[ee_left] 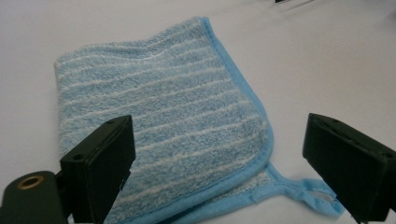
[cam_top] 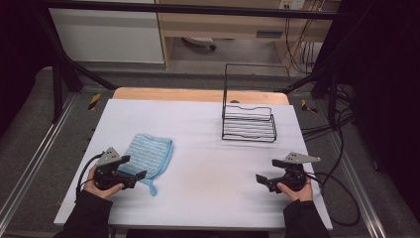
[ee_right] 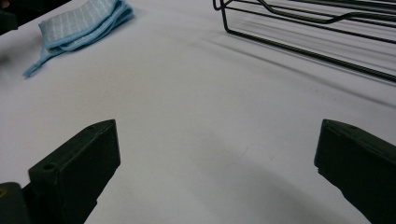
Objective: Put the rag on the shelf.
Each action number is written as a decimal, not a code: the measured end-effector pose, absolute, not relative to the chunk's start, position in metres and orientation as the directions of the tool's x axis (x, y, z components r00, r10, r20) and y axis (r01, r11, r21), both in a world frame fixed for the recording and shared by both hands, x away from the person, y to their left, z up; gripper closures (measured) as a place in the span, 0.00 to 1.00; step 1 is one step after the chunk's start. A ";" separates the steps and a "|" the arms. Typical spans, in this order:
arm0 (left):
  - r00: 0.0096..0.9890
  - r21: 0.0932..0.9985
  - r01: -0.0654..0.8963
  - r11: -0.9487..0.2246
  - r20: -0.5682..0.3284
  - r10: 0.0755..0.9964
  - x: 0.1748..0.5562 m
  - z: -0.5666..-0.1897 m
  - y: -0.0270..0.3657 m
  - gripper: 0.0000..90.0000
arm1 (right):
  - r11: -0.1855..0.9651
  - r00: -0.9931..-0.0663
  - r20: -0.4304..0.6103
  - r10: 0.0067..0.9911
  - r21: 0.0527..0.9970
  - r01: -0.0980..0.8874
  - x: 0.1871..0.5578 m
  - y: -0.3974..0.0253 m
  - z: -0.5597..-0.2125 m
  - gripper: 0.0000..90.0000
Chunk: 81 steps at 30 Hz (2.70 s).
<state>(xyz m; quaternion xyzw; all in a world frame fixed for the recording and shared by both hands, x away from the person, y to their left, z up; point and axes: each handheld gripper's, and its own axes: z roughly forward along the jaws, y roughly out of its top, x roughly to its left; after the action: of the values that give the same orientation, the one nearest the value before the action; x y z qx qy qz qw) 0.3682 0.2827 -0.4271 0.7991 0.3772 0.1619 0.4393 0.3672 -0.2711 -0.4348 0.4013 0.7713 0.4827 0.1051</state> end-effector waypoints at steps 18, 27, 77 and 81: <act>0.650 0.807 0.493 -0.325 -0.094 0.754 0.373 -0.421 0.271 0.09 | 0.215 -0.650 0.218 0.728 0.827 0.519 0.367 -0.271 -0.435 0.01; 0.652 0.798 0.493 -0.346 -0.076 0.755 0.379 -0.413 0.259 0.09 | 0.219 -0.650 0.214 0.729 0.827 0.518 0.367 -0.270 -0.435 0.01; 0.612 0.654 0.594 -0.468 0.010 0.791 0.396 -0.440 0.207 0.57 | 0.237 -0.646 0.204 0.736 0.816 0.528 0.368 -0.268 -0.437 0.01; 0.617 0.642 0.596 -0.482 0.019 0.787 0.392 -0.439 0.207 0.57 | 0.235 -0.645 0.203 0.737 0.818 0.525 0.368 -0.269 -0.437 0.01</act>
<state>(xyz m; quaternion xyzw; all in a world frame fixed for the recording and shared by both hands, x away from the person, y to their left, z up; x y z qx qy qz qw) 0.3921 0.2066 -0.4393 0.8463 0.4083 0.1575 0.3036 0.3682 -0.2688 -0.4367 0.4057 0.7775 0.4670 0.1132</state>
